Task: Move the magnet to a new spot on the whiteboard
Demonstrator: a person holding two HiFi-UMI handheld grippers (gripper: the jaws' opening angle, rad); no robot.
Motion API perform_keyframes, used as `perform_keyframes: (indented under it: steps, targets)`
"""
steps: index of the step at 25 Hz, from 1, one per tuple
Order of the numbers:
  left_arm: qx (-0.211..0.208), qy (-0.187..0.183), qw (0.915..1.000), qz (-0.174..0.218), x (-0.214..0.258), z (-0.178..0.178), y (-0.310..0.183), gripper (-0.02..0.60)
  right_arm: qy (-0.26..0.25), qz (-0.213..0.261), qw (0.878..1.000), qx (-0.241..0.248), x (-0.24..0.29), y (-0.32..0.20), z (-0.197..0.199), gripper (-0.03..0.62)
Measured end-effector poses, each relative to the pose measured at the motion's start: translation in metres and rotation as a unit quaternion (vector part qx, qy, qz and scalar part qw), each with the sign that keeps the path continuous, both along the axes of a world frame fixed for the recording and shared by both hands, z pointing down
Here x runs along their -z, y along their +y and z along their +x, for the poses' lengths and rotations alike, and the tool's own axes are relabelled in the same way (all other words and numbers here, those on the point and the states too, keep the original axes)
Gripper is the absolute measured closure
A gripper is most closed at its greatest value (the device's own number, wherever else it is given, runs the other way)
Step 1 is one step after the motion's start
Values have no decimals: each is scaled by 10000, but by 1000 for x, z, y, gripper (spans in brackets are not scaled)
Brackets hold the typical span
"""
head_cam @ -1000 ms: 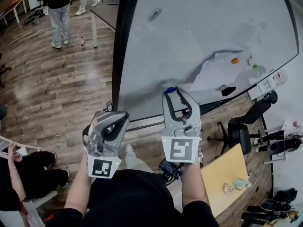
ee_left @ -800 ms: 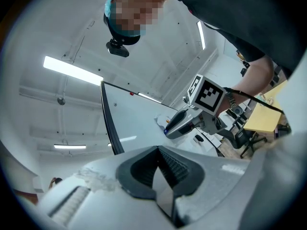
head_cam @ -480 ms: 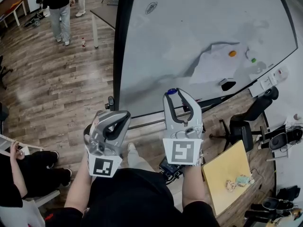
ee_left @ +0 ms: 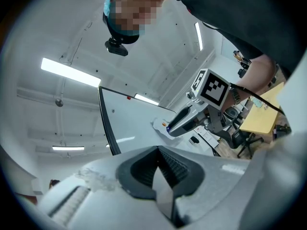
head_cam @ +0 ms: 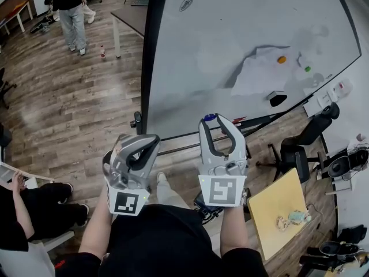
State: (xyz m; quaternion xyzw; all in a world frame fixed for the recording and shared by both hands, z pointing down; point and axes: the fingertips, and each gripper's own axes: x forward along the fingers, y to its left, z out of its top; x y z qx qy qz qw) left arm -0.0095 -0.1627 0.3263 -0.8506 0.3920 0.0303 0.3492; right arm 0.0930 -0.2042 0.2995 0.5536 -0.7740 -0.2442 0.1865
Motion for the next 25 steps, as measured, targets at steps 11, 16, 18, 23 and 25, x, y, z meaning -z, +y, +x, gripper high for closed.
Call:
perform_keyframes:
  steps: [11,16,18,23,25]
  targets:
    - [13,40,10000,15,1,-6,12,580,-54,-20,10000,-53,-4,21,-4,468]
    - [3,42,10000,27,0,-7,16,580,-34,-66,9999,-129,-7,28,-1,468]
    - [-15,30,10000,54,1,-6,18,580,-39,-35,9999,-136,-7,30,0,468]
    - [-30,50,10000,64,3,-6,22,580,-22,60,9999,-132,-2,33,0,468]
    - [-25,56,10000,57,3,-7,23,580,-17,44,9999,-161,-2,34,1,468]
